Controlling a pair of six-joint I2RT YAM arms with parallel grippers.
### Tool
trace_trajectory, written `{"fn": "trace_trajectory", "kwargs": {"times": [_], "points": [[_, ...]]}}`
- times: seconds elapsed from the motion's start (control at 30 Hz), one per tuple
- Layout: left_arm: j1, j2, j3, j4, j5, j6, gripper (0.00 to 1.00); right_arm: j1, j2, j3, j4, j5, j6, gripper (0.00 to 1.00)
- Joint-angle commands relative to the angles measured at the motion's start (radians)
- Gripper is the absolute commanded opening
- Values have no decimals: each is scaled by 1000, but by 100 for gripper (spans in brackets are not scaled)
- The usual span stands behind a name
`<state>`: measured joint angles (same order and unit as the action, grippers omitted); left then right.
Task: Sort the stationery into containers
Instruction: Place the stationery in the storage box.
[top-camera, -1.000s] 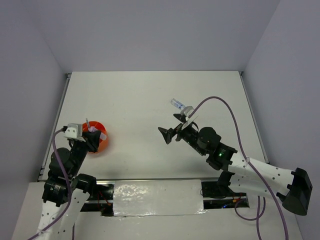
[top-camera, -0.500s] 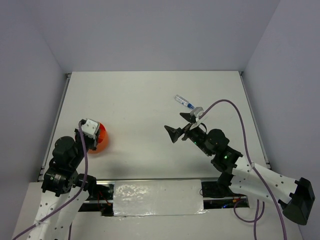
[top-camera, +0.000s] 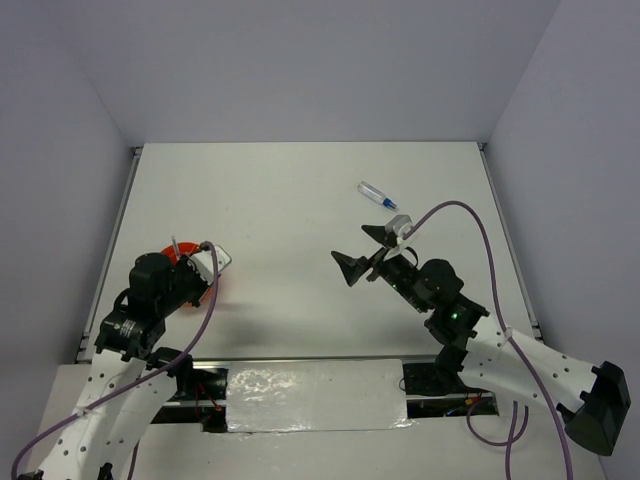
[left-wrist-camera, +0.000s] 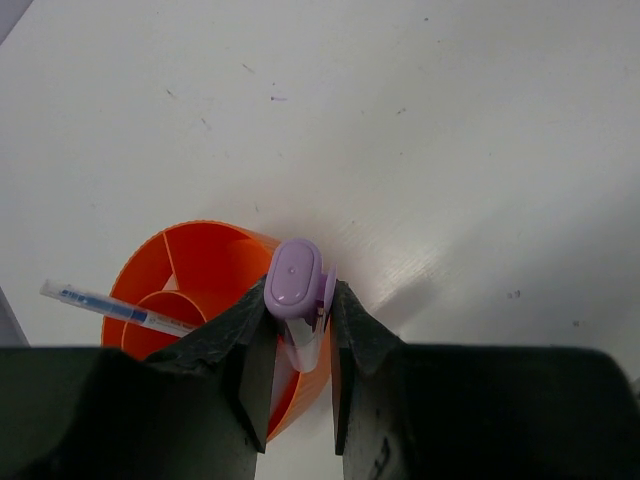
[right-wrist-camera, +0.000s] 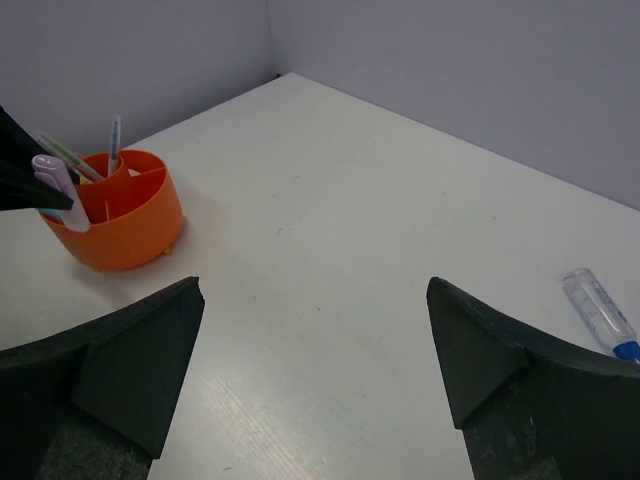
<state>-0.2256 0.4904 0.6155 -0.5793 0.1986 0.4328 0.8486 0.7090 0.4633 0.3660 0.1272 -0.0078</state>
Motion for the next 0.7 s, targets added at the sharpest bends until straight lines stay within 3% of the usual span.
{"fn": "trace_trajectory", "kwargs": {"times": [0.0,0.37,0.5,0.67], "points": [[2,4,33,35,-14,55,0,-6,-5,-9,54,-20,5,100],[2,-49,3,87,-91,69,3,-6,46,9,50,-32,5,100],[2,-38,-14,101,-160,44,20,-6,41,9,44,-28,5,100],[2,-18,-13,98,-194,24,32,-6,34,8,40,-21,5,100]]}}
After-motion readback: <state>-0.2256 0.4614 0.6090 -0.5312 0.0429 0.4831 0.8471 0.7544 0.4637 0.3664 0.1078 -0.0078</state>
